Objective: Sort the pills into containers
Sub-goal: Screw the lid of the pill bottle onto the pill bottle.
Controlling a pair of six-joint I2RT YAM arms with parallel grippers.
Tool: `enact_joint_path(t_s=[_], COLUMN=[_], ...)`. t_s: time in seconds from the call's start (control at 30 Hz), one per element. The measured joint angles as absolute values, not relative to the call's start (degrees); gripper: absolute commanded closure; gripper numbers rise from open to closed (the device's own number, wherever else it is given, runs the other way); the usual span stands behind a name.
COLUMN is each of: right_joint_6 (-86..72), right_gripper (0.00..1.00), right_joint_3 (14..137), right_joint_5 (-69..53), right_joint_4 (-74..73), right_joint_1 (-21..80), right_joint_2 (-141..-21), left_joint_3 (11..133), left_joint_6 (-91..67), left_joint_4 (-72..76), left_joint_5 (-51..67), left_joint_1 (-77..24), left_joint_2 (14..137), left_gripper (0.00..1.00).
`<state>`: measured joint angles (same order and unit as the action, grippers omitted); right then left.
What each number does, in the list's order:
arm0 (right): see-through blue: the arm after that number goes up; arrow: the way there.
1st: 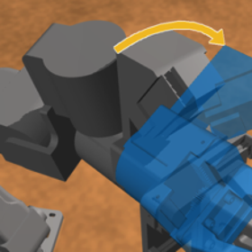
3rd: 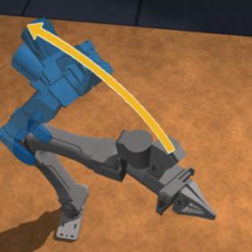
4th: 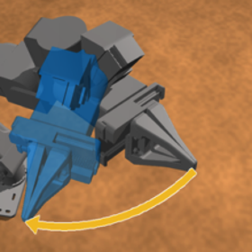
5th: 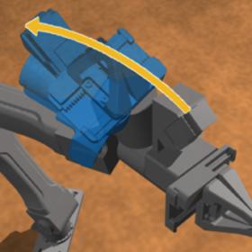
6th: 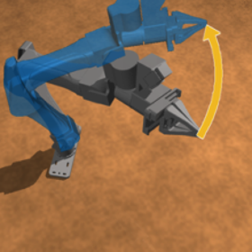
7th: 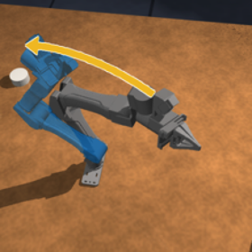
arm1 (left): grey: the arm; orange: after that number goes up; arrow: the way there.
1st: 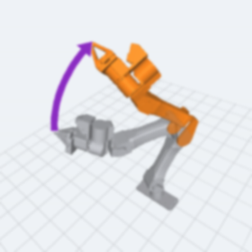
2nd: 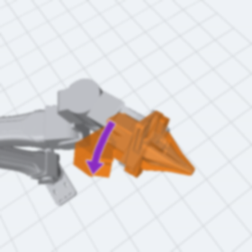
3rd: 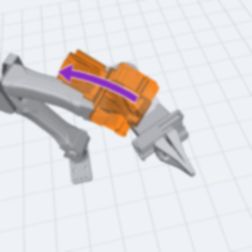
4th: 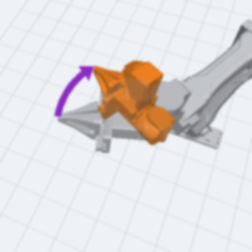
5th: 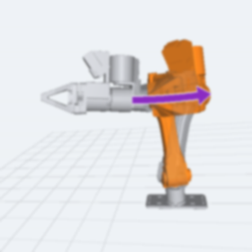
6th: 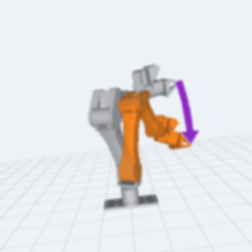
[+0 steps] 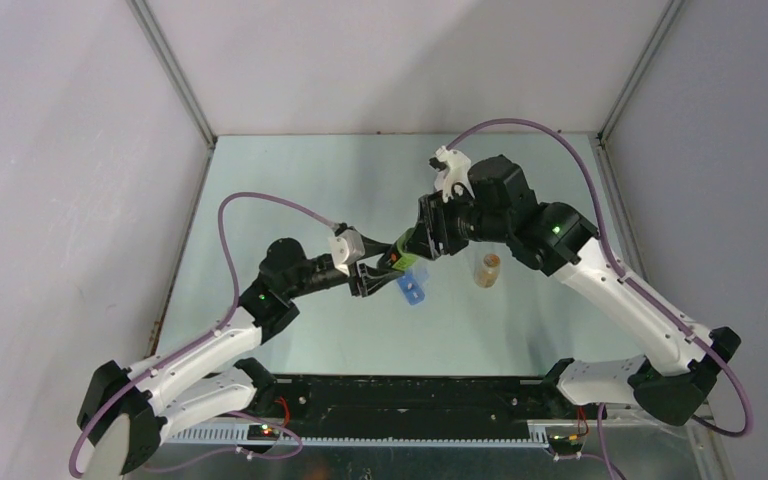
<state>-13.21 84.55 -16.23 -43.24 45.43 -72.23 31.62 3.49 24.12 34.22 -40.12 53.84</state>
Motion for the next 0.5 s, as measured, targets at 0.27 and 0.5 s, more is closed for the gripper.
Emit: enact_joint_path(t_s=[0.27,0.5], right_joint_6=[-25.3,-16.4], right_gripper=[0.01,0.01], right_joint_3=[84.0,81.1], right_joint_5=[-6.9,-14.8], right_joint_4=[-40.3,-38.0], right_joint_1=[47.1,43.0], right_joint_2=[-72.4,-67.5], left_joint_3=[31.6,31.9], left_joint_6=[3.5,3.6], left_joint_4=[25.2,24.8], left_joint_5=[29.3,29.2], left_joint_1=[-40.4,-40.4], left_joint_2=[53.8,54.0], left_gripper=[1.0,1.0])
